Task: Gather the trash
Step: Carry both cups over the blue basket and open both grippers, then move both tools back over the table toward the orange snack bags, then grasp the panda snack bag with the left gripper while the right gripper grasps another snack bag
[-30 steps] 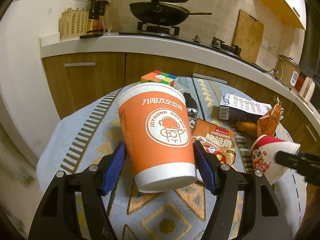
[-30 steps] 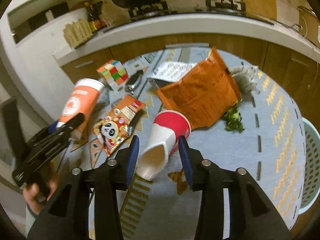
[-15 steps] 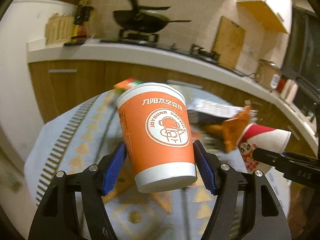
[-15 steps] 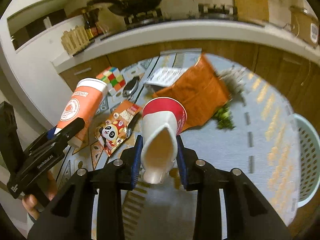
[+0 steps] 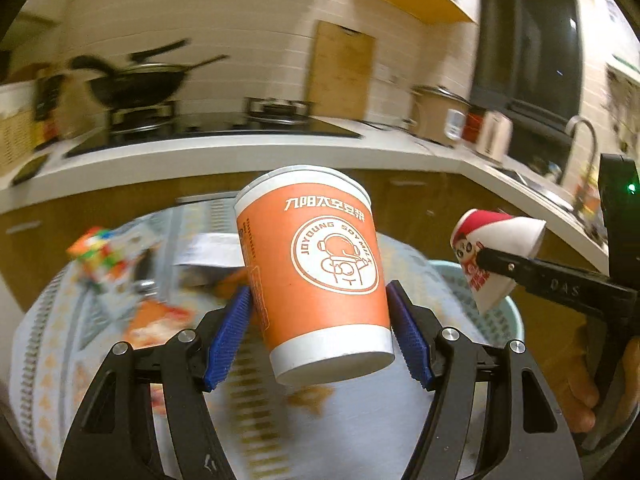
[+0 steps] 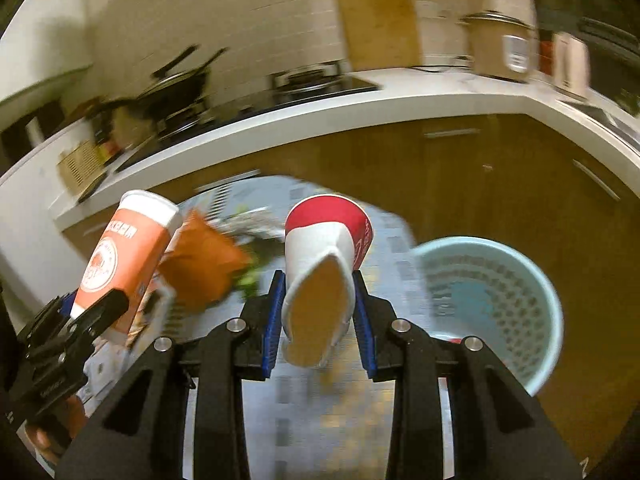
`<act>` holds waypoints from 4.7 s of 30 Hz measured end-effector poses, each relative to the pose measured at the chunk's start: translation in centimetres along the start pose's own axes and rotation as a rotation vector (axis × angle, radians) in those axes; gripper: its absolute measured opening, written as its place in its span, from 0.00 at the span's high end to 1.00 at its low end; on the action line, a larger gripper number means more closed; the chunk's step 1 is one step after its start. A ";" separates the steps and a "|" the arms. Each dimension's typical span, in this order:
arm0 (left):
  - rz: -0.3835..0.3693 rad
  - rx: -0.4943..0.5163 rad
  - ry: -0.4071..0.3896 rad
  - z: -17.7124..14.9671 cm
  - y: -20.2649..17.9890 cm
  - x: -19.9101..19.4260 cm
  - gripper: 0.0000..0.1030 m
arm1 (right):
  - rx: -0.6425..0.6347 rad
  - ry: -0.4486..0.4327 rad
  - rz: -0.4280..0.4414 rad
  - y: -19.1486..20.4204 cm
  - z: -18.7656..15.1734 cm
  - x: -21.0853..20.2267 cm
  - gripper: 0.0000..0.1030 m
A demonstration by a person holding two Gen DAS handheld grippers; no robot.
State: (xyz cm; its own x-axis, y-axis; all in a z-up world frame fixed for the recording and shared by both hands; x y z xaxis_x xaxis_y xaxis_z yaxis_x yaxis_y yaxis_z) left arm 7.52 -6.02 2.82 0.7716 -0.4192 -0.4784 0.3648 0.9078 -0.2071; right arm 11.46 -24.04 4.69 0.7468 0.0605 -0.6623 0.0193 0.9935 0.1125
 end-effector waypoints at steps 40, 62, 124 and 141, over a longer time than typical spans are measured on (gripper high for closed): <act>-0.298 0.018 0.352 -3.7 -13.4 15.7 0.20 | 0.301 0.264 -0.198 -17.7 -7.0 6.7 0.48; -0.178 -0.127 0.173 -1.9 -4.0 7.2 0.20 | 0.126 0.143 -0.107 -8.6 -3.8 3.3 0.48; 0.221 -0.273 0.159 -6.6 15.8 -0.6 0.70 | -0.237 0.178 0.446 15.8 3.6 10.5 0.48; 0.187 -0.281 0.138 -7.0 15.8 -1.4 0.71 | -0.393 0.215 0.347 13.8 -6.2 3.9 0.47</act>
State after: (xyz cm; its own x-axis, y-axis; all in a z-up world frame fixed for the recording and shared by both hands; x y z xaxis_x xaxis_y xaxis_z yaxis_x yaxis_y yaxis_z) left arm 8.54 8.97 -5.76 0.7267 -0.2571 -0.6370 0.0518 0.9452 -0.3223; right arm 10.52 -9.48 -0.97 0.5125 0.3674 -0.7761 -0.4829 0.8707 0.0934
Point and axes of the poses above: each gripper's, at about its wrist camera, not at the fingertips, and x roughly the way its jaws point, y to its left, z to its top, the point moved 4 cm from there along x, roughly the way its jaws point, and after that the axes turned 8 degrees about -z, right-handed, at the moved point
